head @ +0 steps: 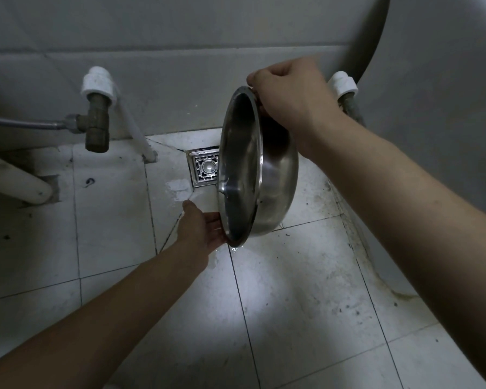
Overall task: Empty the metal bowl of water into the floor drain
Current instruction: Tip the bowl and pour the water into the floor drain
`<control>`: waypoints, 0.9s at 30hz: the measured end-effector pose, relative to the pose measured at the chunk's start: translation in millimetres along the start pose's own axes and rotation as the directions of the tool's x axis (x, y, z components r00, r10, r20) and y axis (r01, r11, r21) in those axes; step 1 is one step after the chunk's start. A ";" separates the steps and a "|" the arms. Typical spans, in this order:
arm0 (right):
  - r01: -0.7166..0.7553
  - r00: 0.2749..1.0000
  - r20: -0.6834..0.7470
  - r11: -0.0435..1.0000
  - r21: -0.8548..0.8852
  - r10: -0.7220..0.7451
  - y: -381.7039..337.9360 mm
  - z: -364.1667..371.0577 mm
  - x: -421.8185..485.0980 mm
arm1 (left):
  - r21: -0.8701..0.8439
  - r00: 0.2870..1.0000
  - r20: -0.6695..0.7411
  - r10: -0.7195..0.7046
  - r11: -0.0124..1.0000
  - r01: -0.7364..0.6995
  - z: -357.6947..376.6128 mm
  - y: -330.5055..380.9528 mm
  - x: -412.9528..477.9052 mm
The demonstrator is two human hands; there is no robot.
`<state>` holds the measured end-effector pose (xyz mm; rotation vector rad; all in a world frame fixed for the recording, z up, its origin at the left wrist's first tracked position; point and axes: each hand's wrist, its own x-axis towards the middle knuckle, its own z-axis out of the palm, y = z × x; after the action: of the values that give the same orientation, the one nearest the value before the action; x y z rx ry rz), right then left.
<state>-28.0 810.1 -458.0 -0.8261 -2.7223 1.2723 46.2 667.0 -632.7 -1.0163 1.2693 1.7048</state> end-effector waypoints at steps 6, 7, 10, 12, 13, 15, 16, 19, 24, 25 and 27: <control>0.011 1.000 -0.007 0.999 0.034 -0.011 1.9 3.7 2.4 | 0.001 1.000 0.007 -0.015 1.000 0.015 0.4 -0.7 0.1; 0.007 1.000 -0.006 0.999 0.037 -0.007 2.5 3.6 2.7 | 0.006 1.000 0.005 -0.013 1.000 0.013 1.2 -1.0 -0.4; -0.003 1.000 -0.006 0.999 0.048 0.003 4.4 3.8 4.0 | 0.010 1.000 0.004 -0.008 1.000 0.008 2.7 -1.5 -0.8; -0.001 1.000 -0.007 0.999 0.037 0.002 4.5 3.5 4.5 | 0.010 1.000 0.002 -0.013 1.000 0.013 2.6 -1.6 0.2; 0.002 1.000 -0.005 1.000 0.028 -0.002 4.5 3.5 4.9 | 0.011 1.000 0.001 -0.015 1.000 0.015 2.5 -1.8 0.8; 0.015 1.000 0.000 1.000 0.014 -0.015 4.6 3.4 5.7 | 0.014 1.000 -0.003 -0.017 1.000 0.017 2.2 -2.6 1.2; 0.020 1.000 0.004 1.000 0.010 -0.020 4.9 3.3 6.0 | 0.016 1.000 -0.005 -0.015 1.000 0.015 2.2 -2.9 1.3; 0.045 0.999 0.024 0.999 -0.006 -0.045 5.3 3.7 5.7 | 0.016 1.000 -0.004 -0.013 1.000 0.013 2.9 -2.7 1.1; 0.072 0.996 0.046 0.997 -0.021 -0.071 4.0 3.7 1.5 | 0.001 1.000 0.004 -0.017 1.000 0.017 5.2 -2.4 -2.8; 0.074 0.996 0.047 0.997 -0.025 -0.073 4.1 3.6 1.4 | 0.001 1.000 0.003 -0.017 1.000 0.017 5.9 -2.3 -3.9; 0.080 0.996 0.049 0.996 -0.026 -0.078 4.5 3.3 1.4 | 0.002 1.000 0.002 -0.021 1.000 0.021 6.7 -2.1 -5.7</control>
<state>-28.0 810.8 -463.7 -0.6915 -2.7853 1.2571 49.3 673.3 -627.1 -1.0227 1.2542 1.6886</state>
